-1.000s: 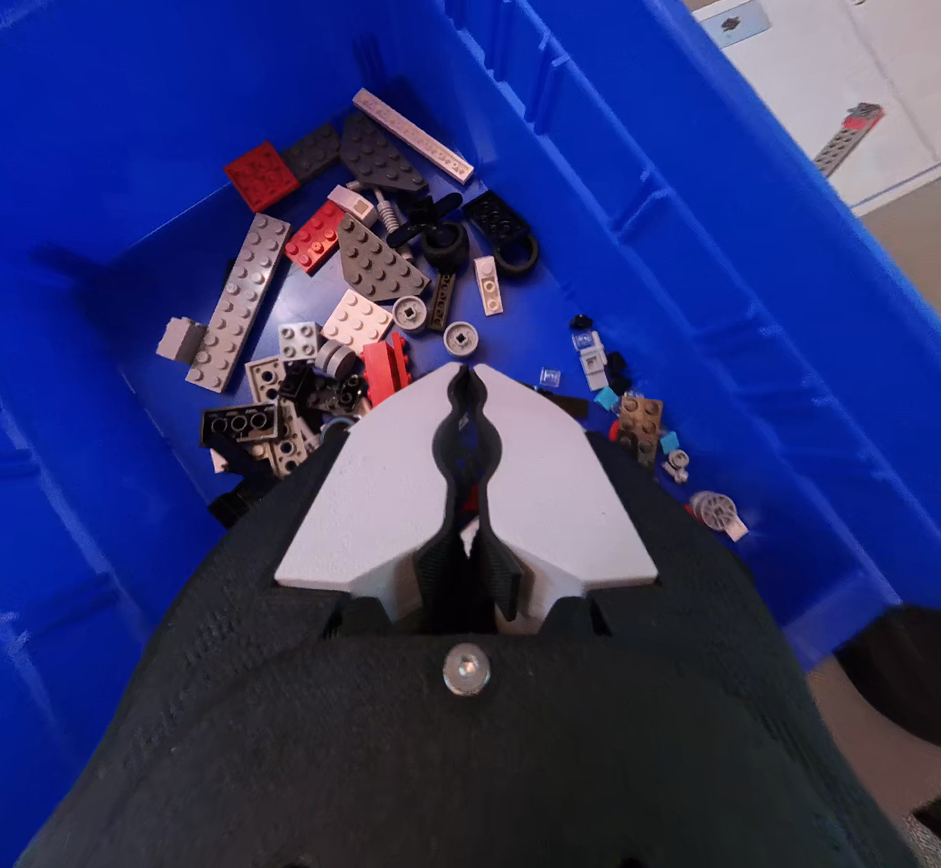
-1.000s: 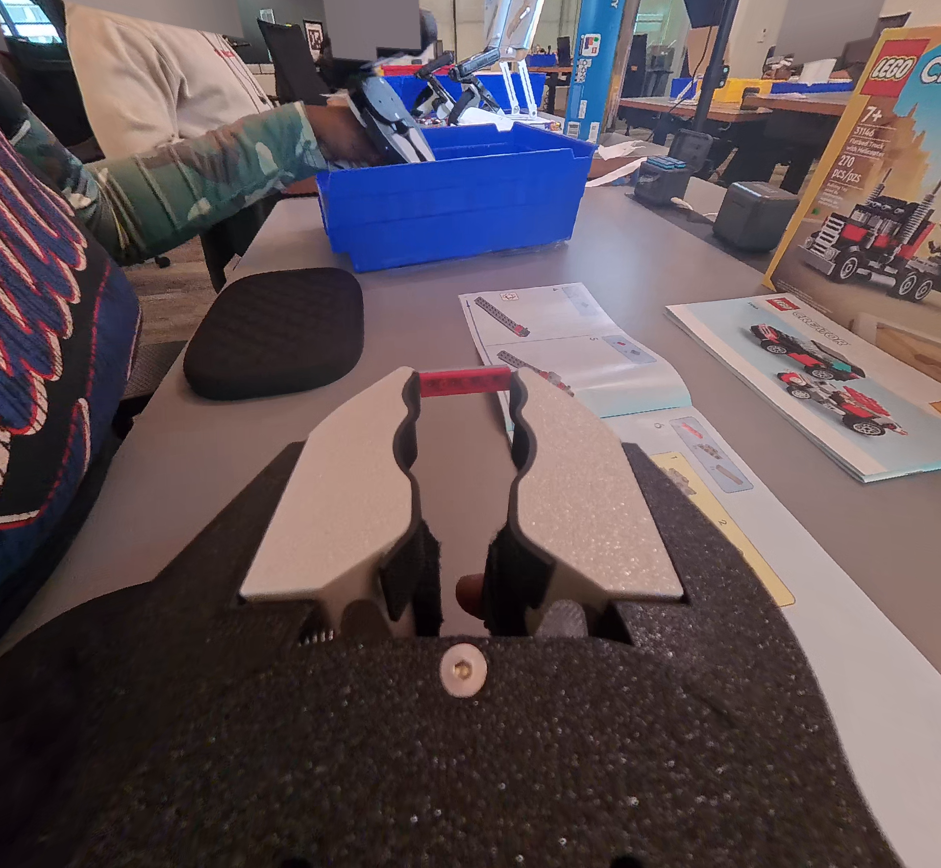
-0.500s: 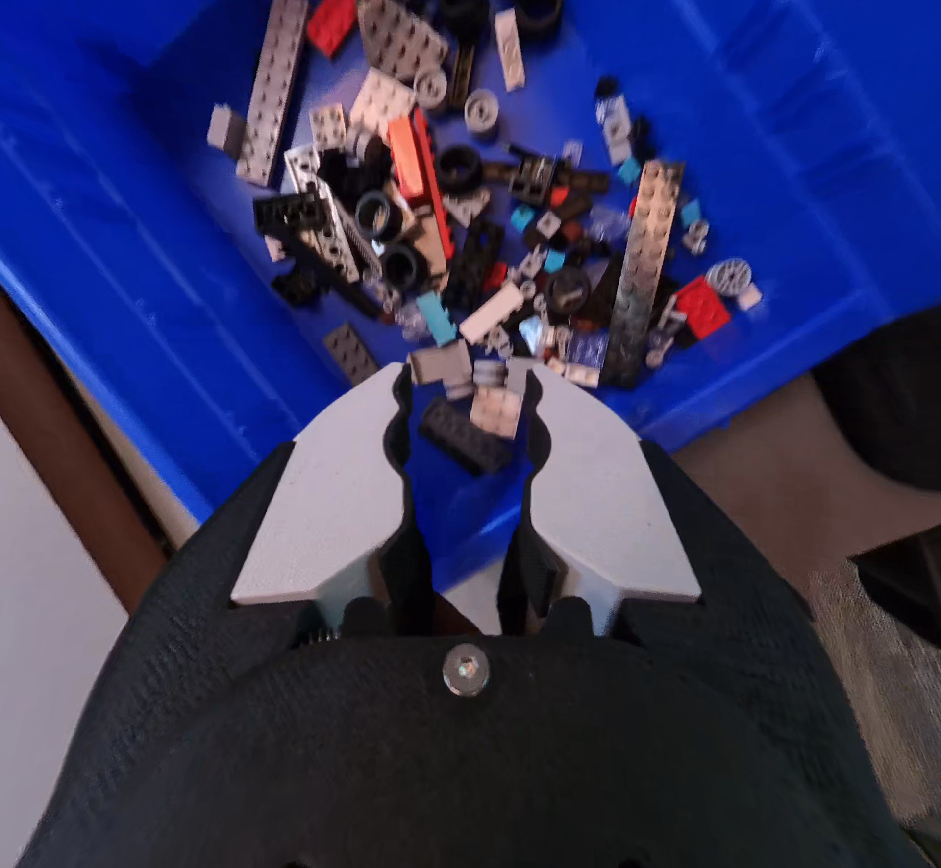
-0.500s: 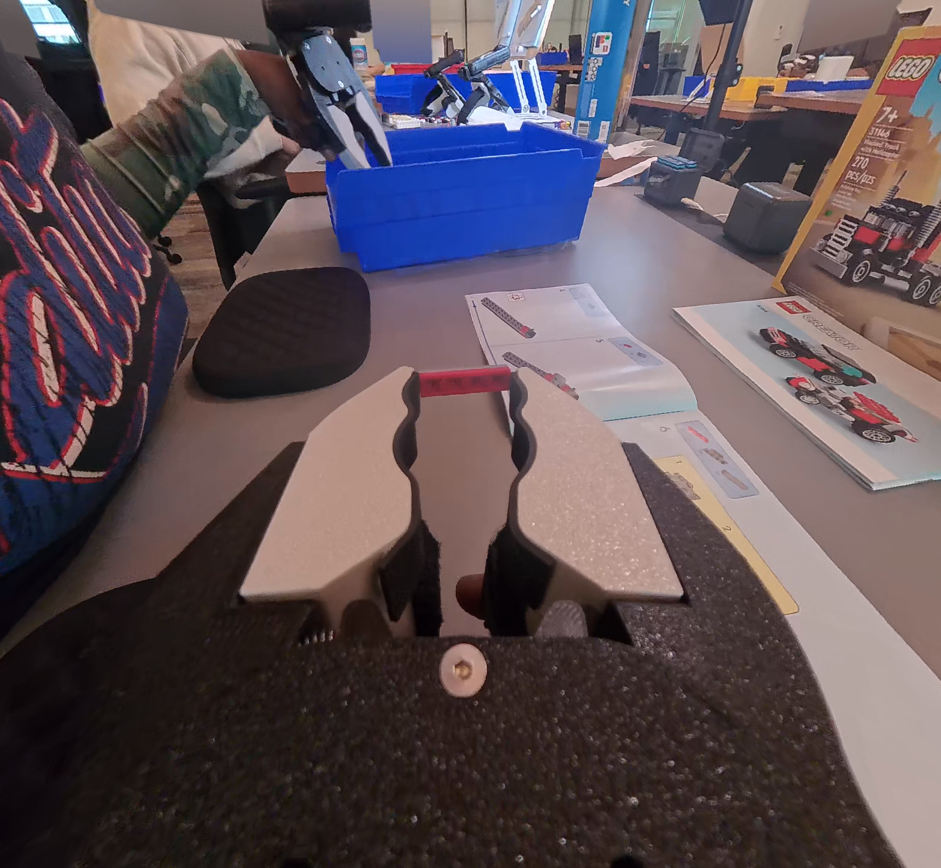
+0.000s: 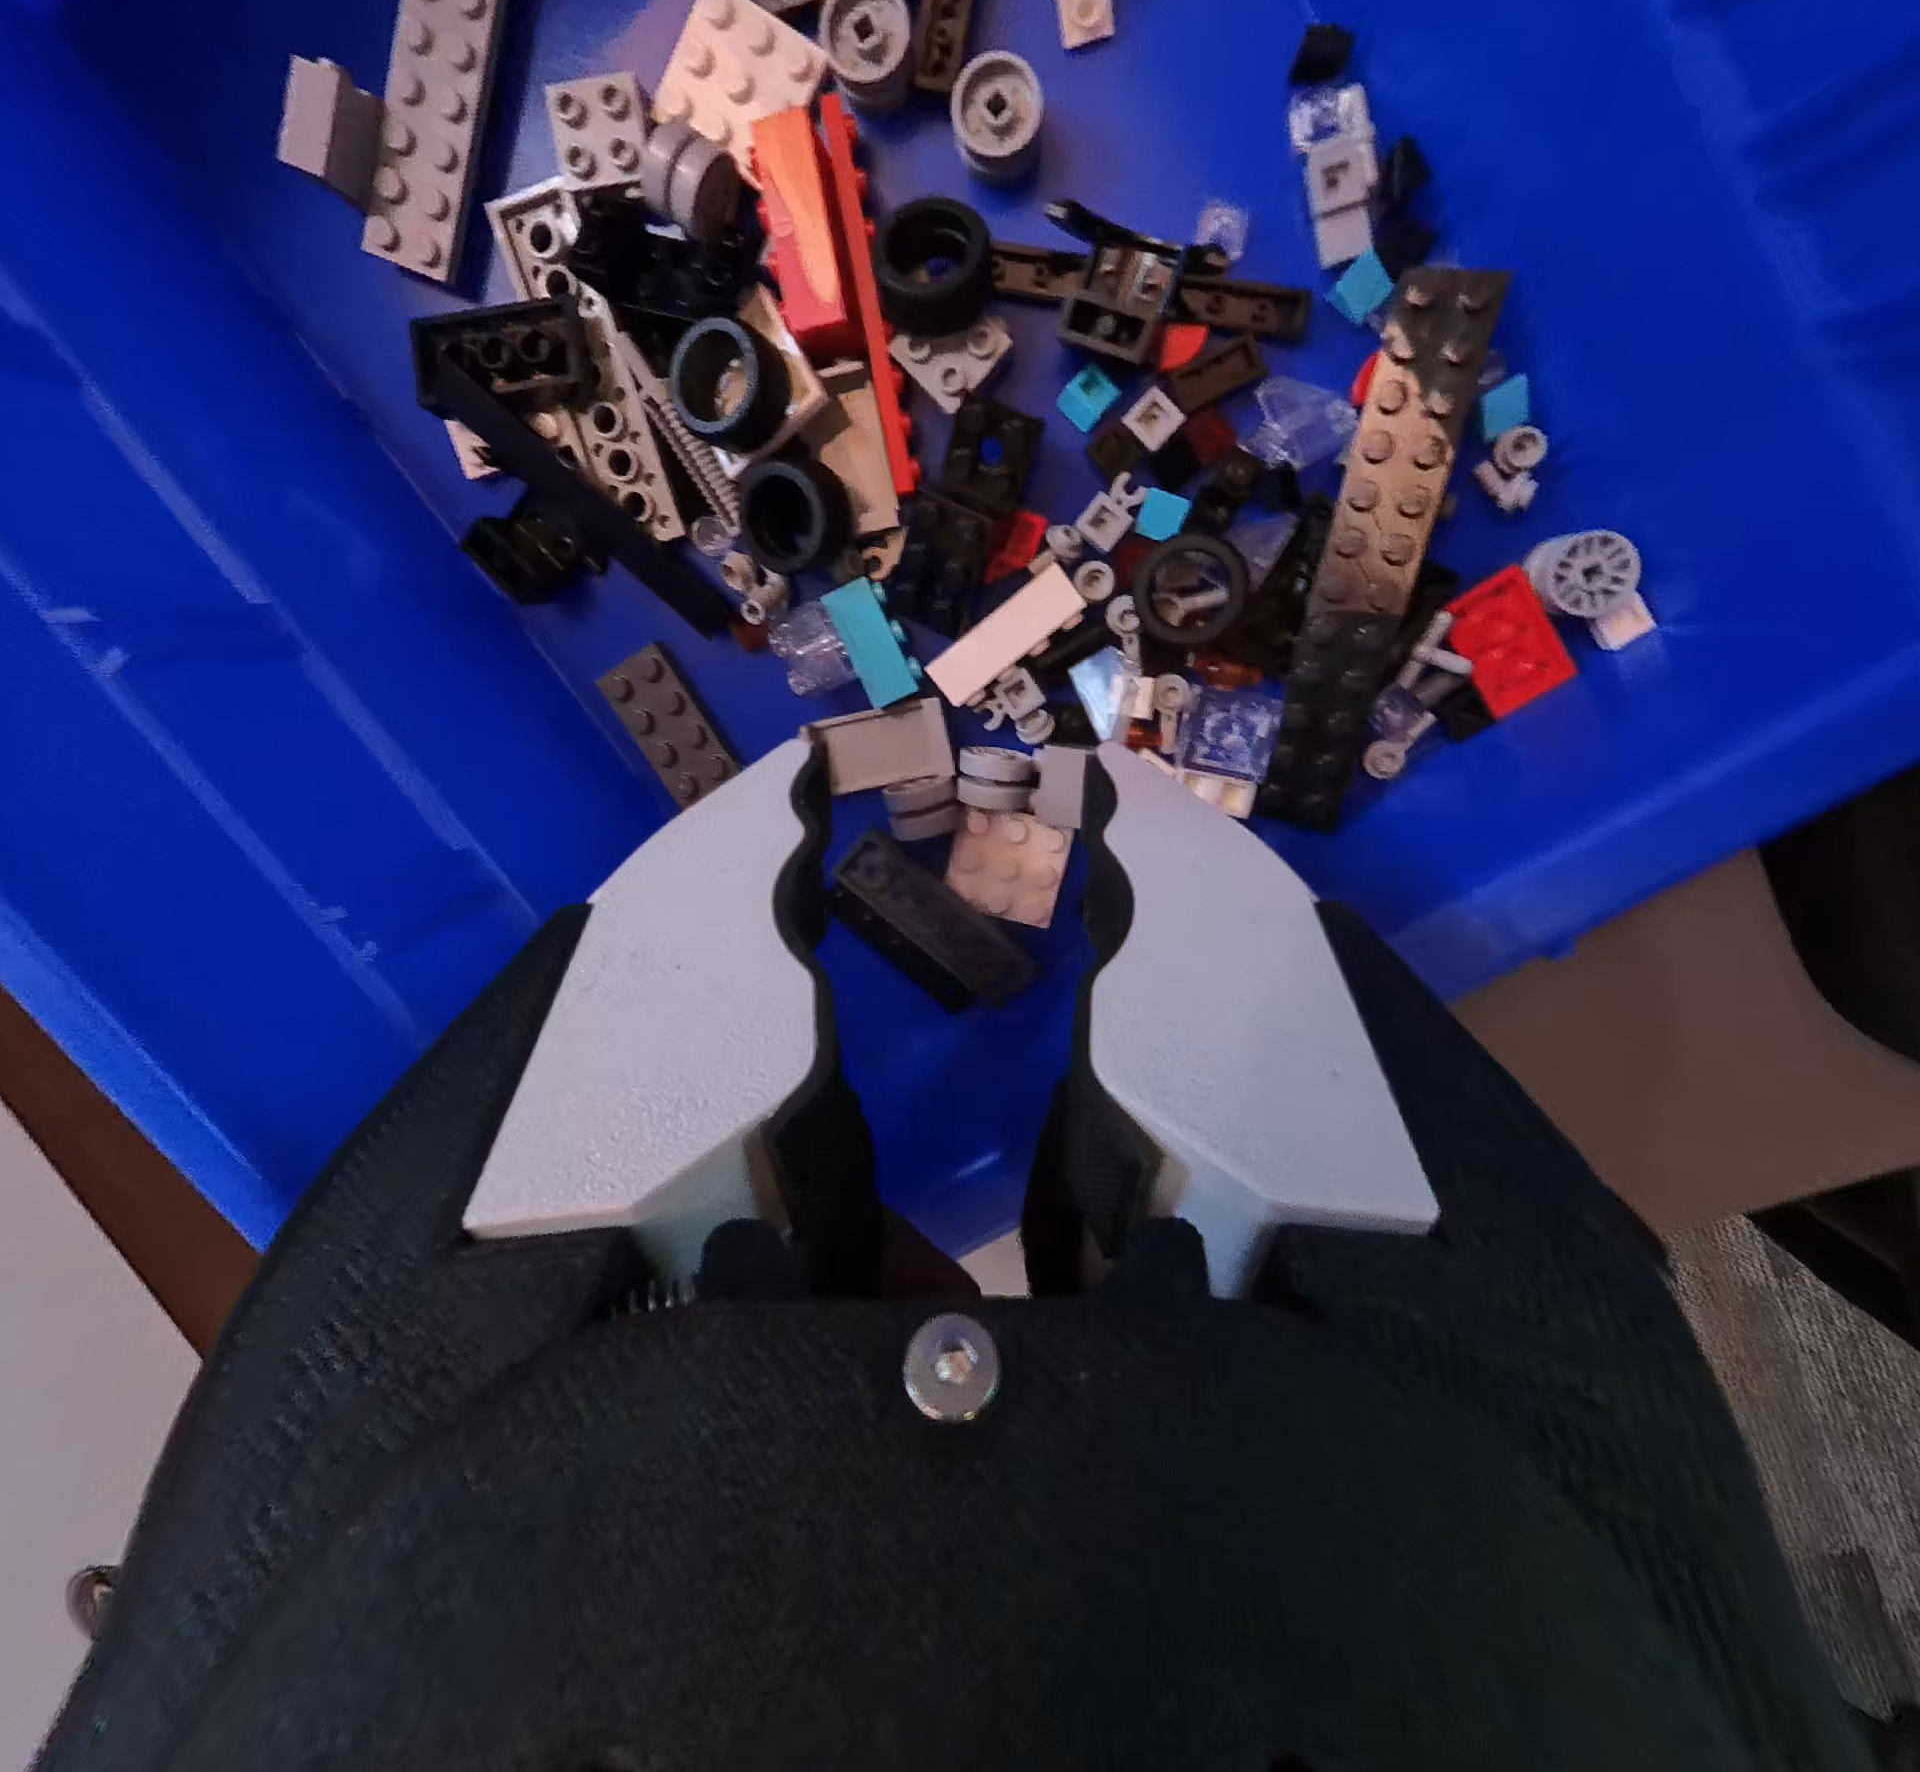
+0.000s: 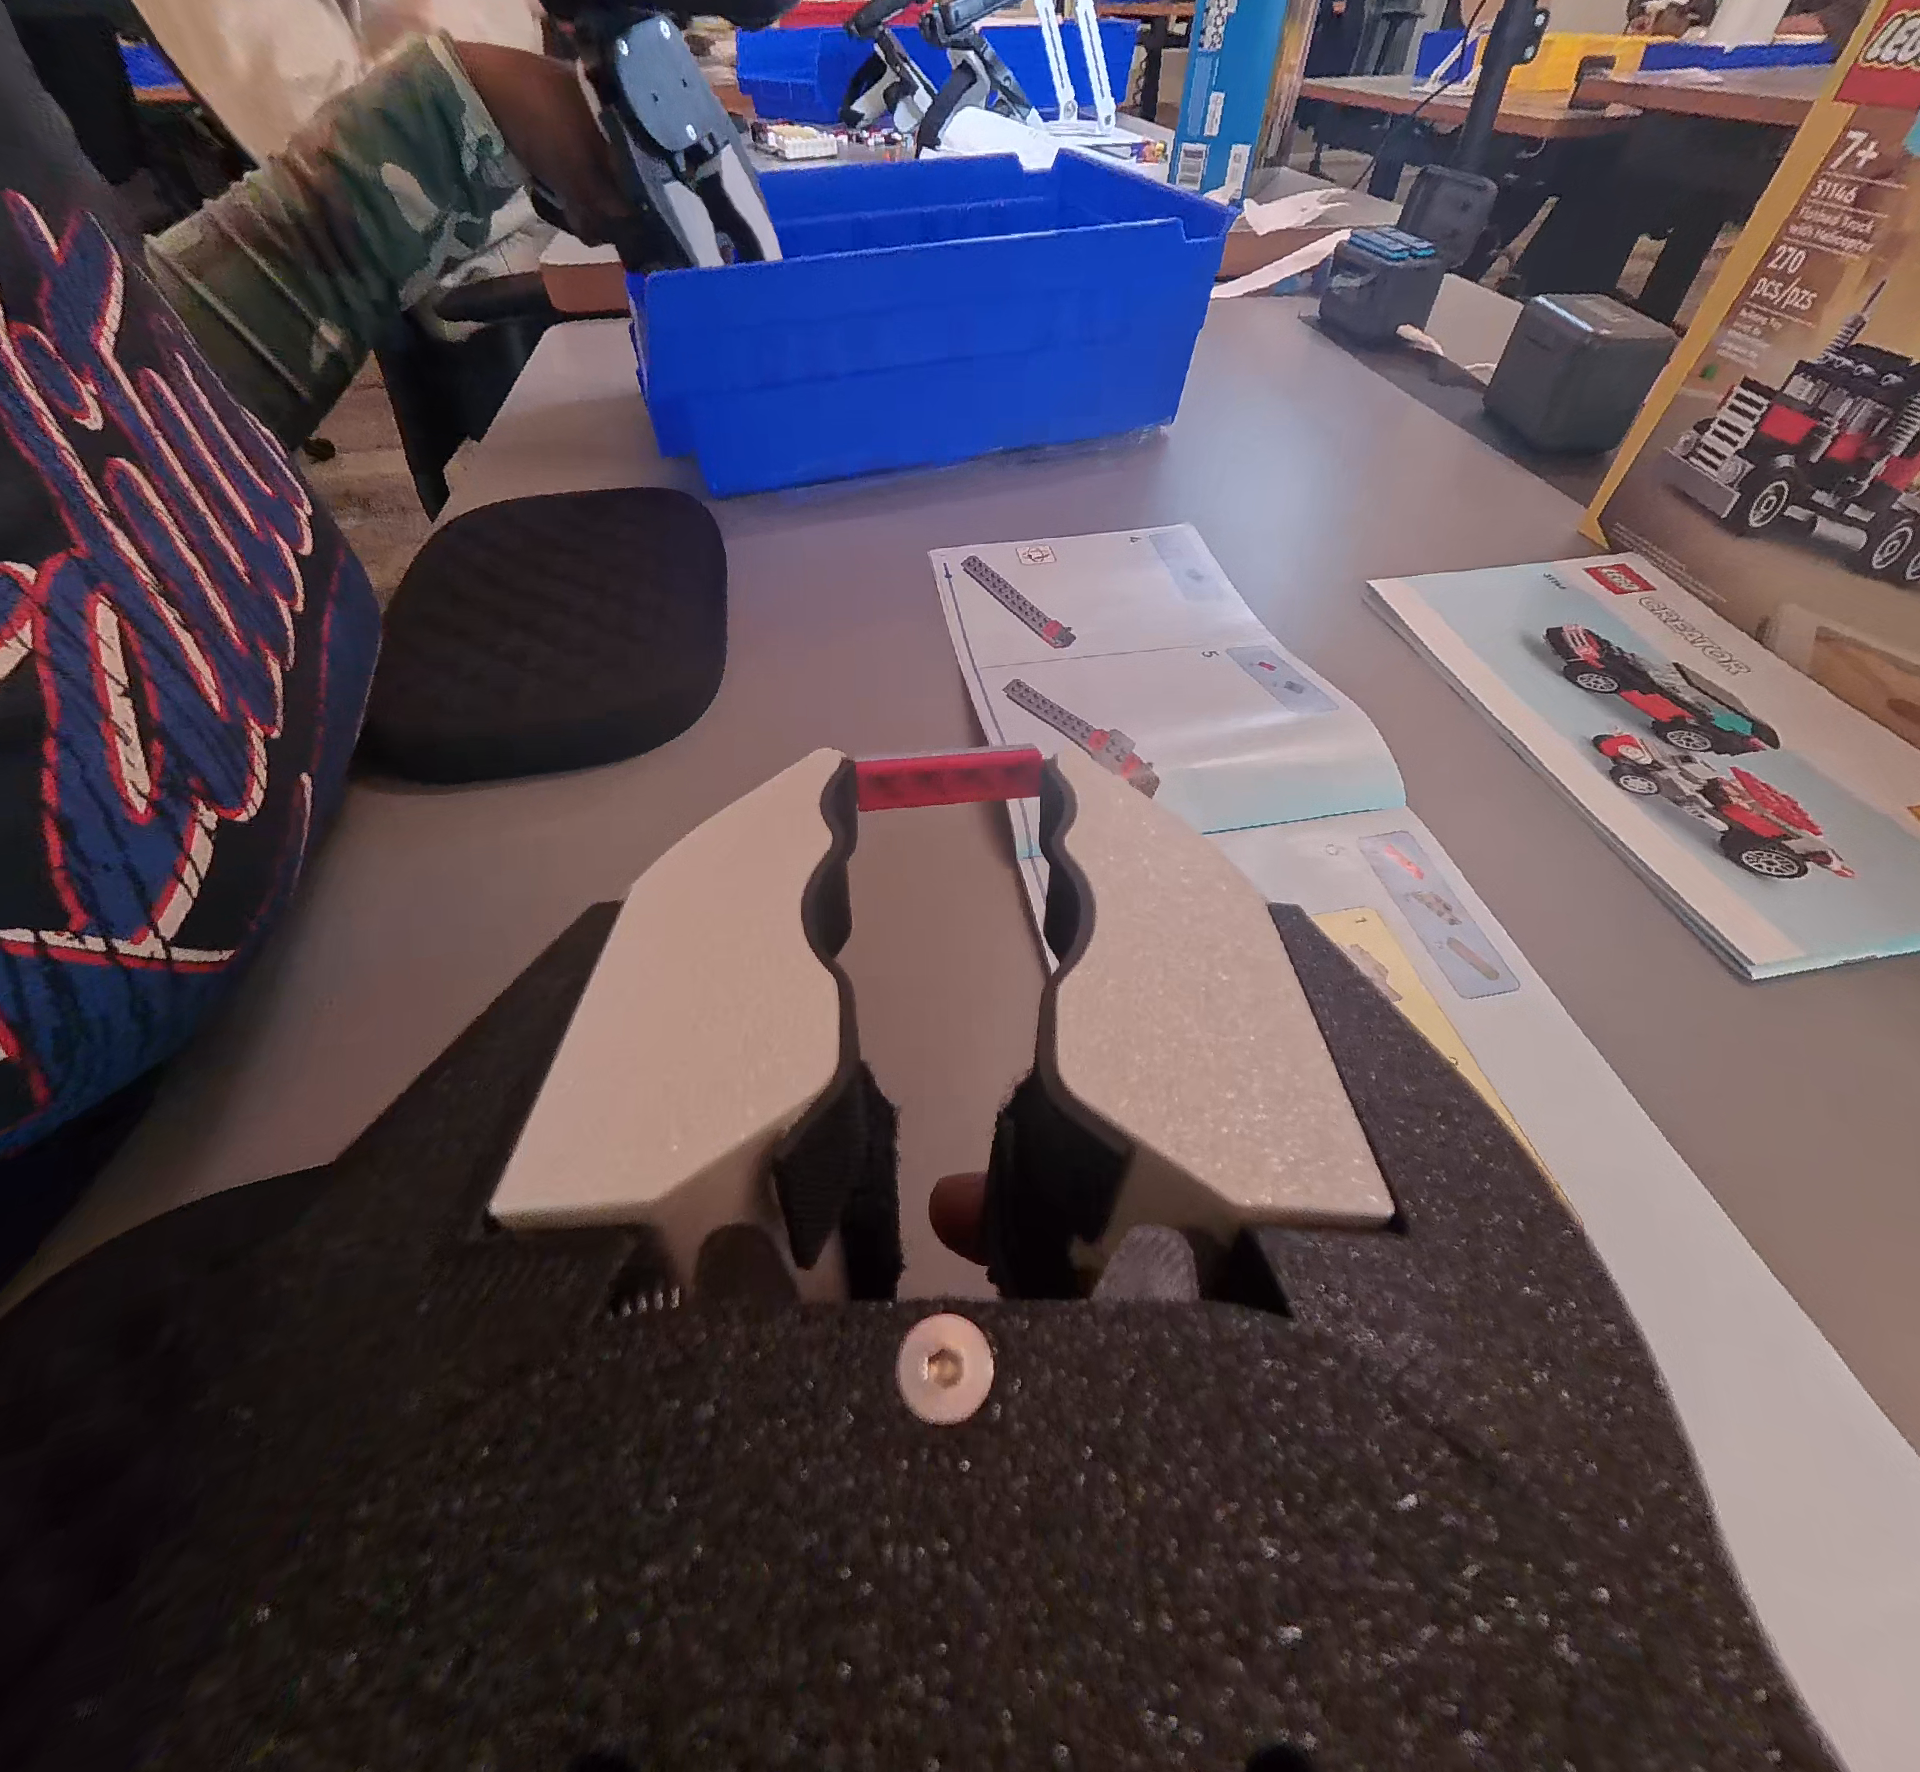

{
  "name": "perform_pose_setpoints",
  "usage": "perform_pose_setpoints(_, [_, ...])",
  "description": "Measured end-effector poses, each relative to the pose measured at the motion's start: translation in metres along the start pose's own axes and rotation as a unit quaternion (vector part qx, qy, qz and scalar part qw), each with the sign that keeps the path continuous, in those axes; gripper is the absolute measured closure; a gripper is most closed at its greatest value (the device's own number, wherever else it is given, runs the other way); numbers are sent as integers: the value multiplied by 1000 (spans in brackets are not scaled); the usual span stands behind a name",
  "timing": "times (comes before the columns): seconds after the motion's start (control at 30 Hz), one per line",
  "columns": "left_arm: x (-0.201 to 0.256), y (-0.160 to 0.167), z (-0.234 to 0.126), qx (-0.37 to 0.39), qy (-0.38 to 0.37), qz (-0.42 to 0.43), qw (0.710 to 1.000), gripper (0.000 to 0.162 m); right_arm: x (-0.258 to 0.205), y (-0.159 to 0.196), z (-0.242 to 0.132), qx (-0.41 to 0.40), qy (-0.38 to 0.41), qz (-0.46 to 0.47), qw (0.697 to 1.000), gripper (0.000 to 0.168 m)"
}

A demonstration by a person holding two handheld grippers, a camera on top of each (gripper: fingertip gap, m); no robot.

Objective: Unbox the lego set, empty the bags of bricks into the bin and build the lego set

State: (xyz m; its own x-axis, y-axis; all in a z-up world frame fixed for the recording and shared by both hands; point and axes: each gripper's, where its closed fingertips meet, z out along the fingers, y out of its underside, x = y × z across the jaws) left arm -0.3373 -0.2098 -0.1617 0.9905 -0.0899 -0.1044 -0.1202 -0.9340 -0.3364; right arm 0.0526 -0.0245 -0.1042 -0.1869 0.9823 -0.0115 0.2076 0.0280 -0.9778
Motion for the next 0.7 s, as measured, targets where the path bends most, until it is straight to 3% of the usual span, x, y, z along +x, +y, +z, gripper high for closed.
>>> perform_pose_setpoints(0.4, [4, -15, -7, 56, -14, -15, 998, 115, 0, 2, 9, -38, 1, 2, 999, 135])
perform_pose_setpoints(0.7, [29, -34, -10, 145, 50, 45, 987, 116, -5, 2, 15, -43, -16, -2, 999, 135])
